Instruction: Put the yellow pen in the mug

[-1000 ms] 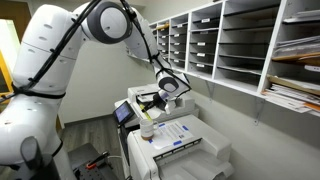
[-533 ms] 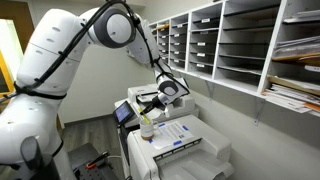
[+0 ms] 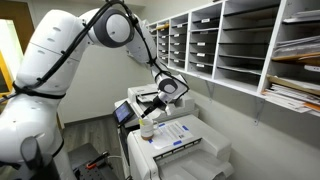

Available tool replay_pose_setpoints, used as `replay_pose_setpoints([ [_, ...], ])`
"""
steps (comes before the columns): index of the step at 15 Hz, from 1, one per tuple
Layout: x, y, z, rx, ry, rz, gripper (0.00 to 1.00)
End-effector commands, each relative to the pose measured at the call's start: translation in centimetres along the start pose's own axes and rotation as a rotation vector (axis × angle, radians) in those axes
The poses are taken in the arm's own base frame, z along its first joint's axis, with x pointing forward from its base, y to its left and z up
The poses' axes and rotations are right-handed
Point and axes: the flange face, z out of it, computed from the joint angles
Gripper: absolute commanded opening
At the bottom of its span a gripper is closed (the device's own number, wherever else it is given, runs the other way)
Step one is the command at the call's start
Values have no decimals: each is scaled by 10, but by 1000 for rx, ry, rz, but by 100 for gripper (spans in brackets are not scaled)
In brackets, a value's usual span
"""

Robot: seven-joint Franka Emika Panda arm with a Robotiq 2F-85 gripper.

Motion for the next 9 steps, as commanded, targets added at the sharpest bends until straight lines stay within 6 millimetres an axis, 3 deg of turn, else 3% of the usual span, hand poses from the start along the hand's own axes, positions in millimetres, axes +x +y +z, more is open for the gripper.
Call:
replay_pose_setpoints([
  [1,26,1,-5,15,-168,86,100],
  [9,71,0,12,-50,-522,237,100],
])
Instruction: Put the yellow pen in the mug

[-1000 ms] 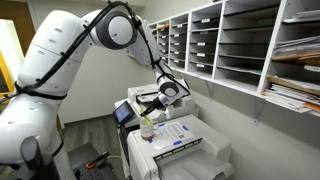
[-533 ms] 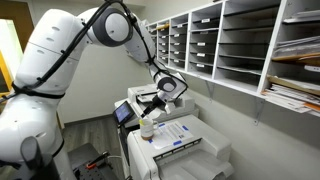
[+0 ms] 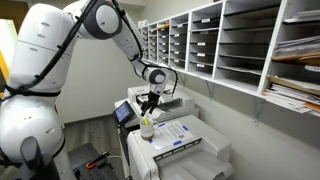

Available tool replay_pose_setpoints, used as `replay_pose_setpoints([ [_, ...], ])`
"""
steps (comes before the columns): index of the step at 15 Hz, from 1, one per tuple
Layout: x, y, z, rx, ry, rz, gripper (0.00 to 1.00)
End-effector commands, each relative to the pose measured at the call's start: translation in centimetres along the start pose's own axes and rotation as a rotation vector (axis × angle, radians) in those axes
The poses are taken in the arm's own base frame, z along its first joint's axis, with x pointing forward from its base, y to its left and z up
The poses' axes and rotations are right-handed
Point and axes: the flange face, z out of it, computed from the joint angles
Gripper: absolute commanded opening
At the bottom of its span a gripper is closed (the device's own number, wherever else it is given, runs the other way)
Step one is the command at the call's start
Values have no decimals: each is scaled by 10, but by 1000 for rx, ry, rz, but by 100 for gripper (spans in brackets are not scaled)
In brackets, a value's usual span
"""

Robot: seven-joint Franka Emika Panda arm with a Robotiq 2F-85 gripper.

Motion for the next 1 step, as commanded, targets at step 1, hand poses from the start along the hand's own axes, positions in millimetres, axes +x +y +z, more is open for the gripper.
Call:
replay_pose_setpoints([
  [1,15,-15,1,-64,-153,86,100],
])
